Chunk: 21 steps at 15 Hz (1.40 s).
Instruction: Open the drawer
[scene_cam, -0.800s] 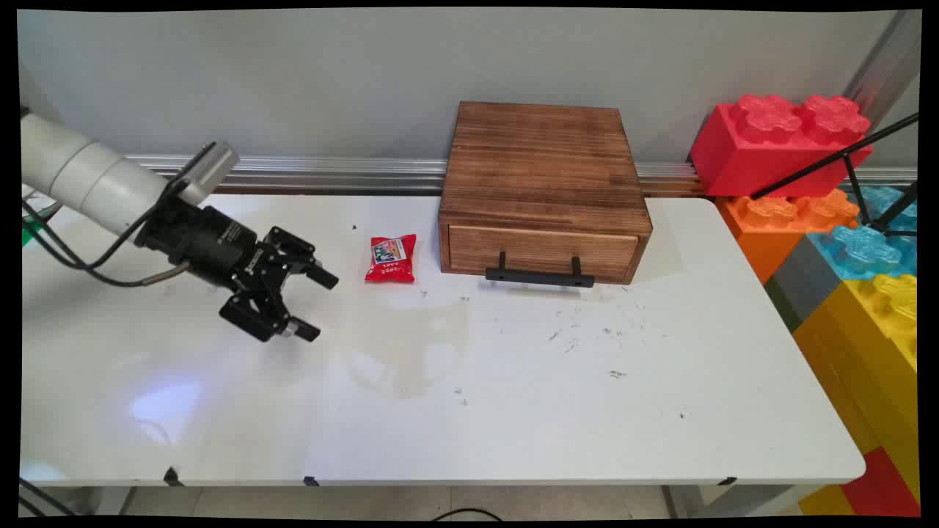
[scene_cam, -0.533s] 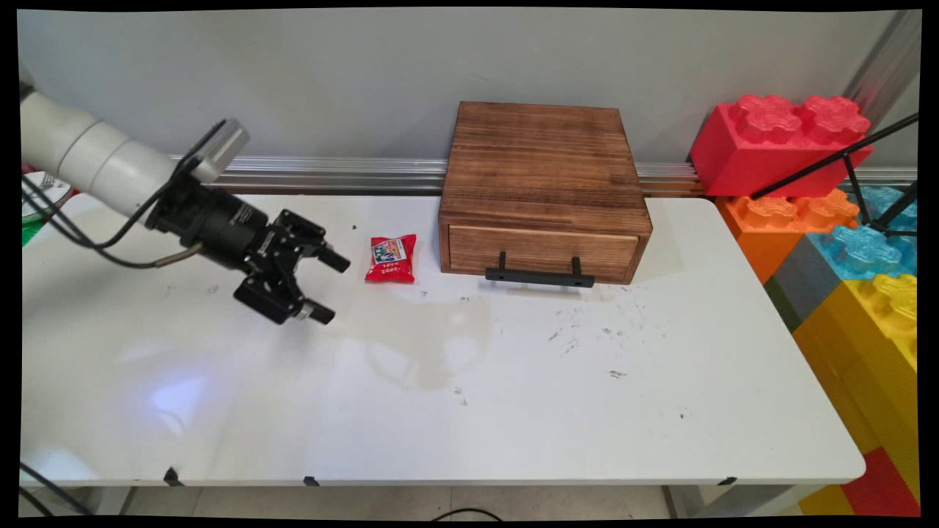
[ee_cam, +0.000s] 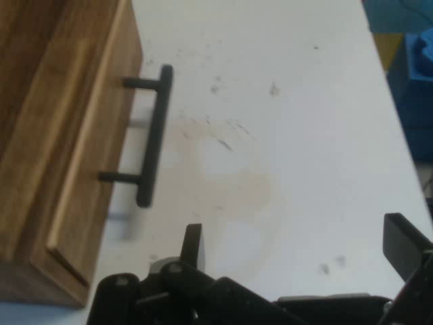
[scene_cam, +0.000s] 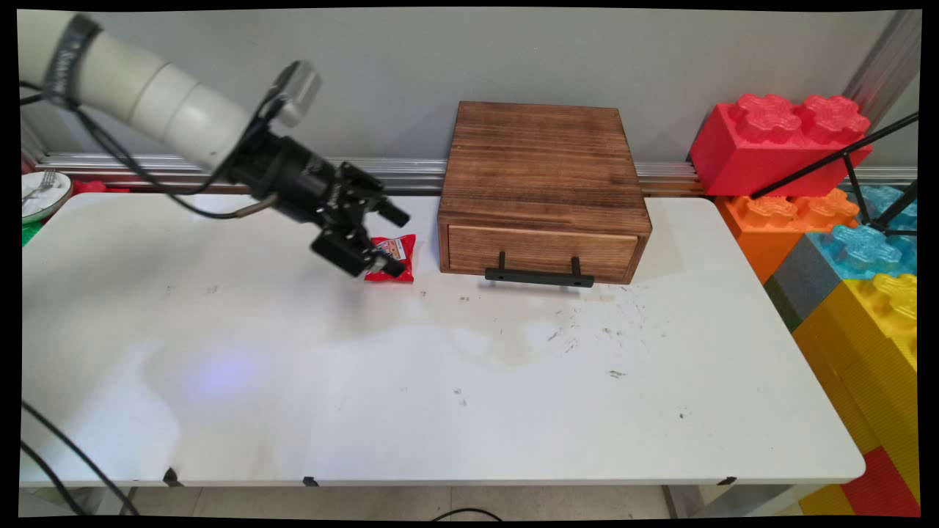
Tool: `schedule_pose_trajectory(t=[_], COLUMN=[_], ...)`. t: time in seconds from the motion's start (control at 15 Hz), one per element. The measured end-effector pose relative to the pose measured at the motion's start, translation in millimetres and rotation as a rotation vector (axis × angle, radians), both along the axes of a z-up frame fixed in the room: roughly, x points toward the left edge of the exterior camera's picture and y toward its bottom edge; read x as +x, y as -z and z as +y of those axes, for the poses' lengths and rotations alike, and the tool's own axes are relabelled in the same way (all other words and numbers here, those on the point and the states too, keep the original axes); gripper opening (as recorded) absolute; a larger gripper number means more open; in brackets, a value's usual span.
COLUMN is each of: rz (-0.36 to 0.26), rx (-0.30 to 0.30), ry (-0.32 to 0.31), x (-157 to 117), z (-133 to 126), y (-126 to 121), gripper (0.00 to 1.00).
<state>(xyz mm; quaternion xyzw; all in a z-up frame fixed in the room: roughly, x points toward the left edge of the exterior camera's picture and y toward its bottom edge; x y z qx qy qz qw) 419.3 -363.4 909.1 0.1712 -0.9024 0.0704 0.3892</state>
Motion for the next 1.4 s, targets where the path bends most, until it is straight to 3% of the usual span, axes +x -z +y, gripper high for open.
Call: schedule_pose_trajectory(t=[0.67, 1.4], rz=[-0.127, -0.247], rx=[-0.067, -0.116], ry=[0.03, 0.042], x=[-84, -144], z=[-44, -81], y=[18, 62], gripper=[1.0, 1.0])
